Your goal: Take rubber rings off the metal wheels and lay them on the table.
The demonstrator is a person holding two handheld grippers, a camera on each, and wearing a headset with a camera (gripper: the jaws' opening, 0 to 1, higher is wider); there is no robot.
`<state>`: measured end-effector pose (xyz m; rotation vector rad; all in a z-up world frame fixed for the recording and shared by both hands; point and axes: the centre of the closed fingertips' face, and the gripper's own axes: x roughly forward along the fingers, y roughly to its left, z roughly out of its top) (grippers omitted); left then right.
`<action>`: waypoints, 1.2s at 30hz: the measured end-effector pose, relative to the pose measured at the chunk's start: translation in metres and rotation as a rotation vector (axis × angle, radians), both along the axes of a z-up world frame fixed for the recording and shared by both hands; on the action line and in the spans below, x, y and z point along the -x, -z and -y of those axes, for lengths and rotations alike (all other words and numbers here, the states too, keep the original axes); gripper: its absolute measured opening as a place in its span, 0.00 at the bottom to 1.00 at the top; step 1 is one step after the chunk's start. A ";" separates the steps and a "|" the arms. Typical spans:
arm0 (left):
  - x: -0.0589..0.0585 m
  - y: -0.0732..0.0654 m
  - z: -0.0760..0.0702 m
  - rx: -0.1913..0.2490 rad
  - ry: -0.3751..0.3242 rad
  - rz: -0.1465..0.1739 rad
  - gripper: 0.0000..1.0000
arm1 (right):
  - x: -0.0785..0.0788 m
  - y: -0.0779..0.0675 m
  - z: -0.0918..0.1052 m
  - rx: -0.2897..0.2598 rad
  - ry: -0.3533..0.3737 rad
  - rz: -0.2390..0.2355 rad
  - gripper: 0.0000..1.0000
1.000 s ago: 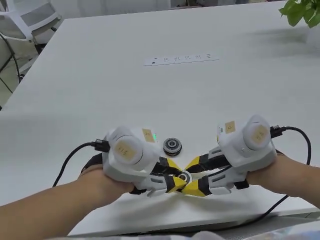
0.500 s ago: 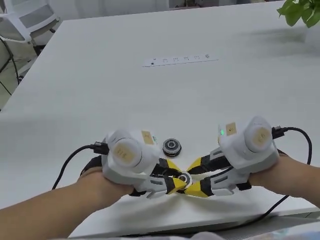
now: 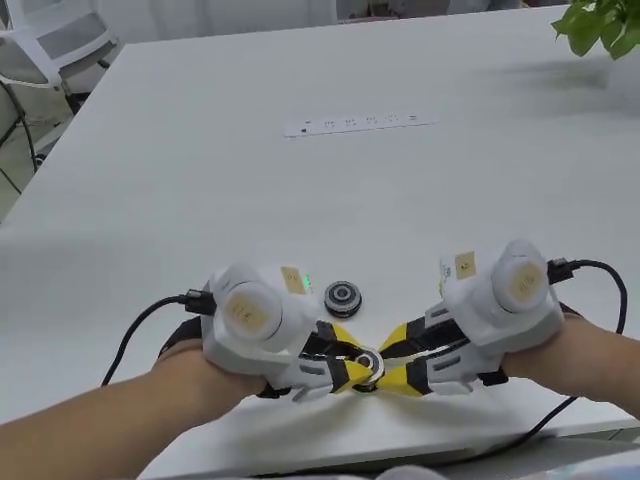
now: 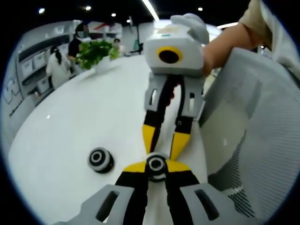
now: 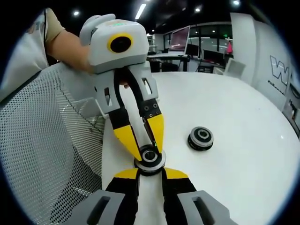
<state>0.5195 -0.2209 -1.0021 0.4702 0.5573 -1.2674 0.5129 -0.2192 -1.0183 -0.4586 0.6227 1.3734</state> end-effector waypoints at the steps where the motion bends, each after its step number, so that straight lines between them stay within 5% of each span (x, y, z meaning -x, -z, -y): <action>1: 0.000 0.000 0.000 0.000 0.000 0.000 0.14 | 0.000 0.000 0.000 0.000 0.000 0.001 0.16; 23: 0.000 0.000 -0.001 0.001 -0.008 0.004 0.14 | -0.002 0.002 0.006 -0.007 0.054 -0.061 0.01; 36: 0.001 -0.001 -0.001 -0.003 -0.008 0.007 0.14 | -0.004 0.000 0.009 -0.053 0.145 -0.174 0.00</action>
